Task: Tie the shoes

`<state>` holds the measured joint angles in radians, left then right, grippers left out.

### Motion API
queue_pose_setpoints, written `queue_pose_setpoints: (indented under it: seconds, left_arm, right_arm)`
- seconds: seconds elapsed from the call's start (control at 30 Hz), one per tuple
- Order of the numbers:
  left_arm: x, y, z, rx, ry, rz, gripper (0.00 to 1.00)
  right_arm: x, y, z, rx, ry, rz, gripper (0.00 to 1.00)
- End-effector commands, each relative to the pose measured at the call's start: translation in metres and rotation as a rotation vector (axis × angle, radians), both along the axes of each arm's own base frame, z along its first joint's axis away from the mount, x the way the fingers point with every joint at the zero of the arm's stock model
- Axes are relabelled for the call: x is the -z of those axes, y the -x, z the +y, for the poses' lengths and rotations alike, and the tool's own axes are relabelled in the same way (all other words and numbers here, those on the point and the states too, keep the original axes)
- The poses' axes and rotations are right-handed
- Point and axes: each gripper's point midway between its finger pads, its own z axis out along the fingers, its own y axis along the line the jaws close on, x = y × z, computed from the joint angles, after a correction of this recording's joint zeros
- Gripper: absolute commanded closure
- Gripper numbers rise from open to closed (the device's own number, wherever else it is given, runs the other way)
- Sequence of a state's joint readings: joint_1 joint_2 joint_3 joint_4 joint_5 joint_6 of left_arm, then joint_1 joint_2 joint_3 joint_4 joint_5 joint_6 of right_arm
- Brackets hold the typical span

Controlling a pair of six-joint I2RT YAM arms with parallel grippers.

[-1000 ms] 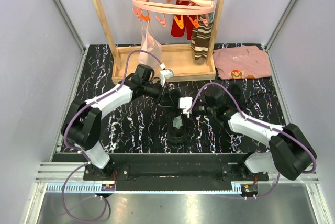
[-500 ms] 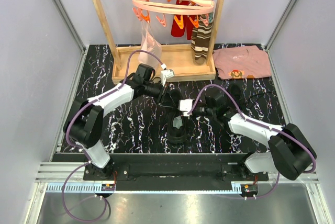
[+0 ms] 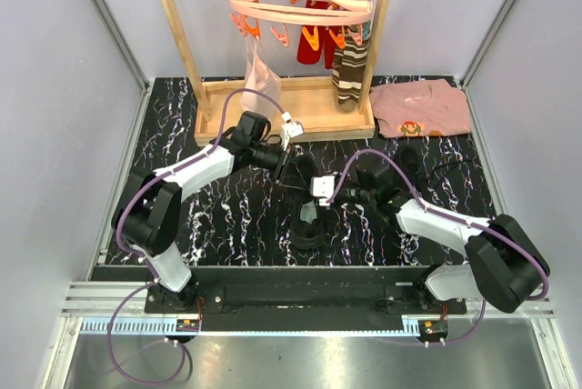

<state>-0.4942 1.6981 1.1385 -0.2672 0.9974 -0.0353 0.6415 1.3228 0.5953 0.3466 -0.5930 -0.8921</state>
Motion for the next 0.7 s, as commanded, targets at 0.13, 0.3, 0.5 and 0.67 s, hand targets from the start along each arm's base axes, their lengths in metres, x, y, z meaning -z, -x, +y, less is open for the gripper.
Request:
queue_pose_setpoints:
  seconds: [0.13,0.3,0.5,0.67]
  left_arm:
    - [-0.0069,-0.0066,-0.0104,0.025,0.032,-0.025,0.79]
    - [-0.0101,-0.0049,-0.0118,0.044,0.048,-0.023,0.77]
    - [-0.0141,-0.0041,-0.0138,0.059,0.066,-0.031,0.78]
    - [-0.015,-0.0026,-0.0142,0.071,0.075,-0.03,0.85]
  right_arm:
    - [-0.0179,0.0024,0.0064,-0.027,-0.051,-0.083,1.0]
    - [-0.017,0.0041,0.0061,-0.035,-0.049,-0.085,1.0]
    - [-0.019,0.0056,0.0072,-0.044,-0.056,-0.091,1.0]
    - [-0.0208,0.0039,0.0084,-0.04,-0.059,-0.094,1.0]
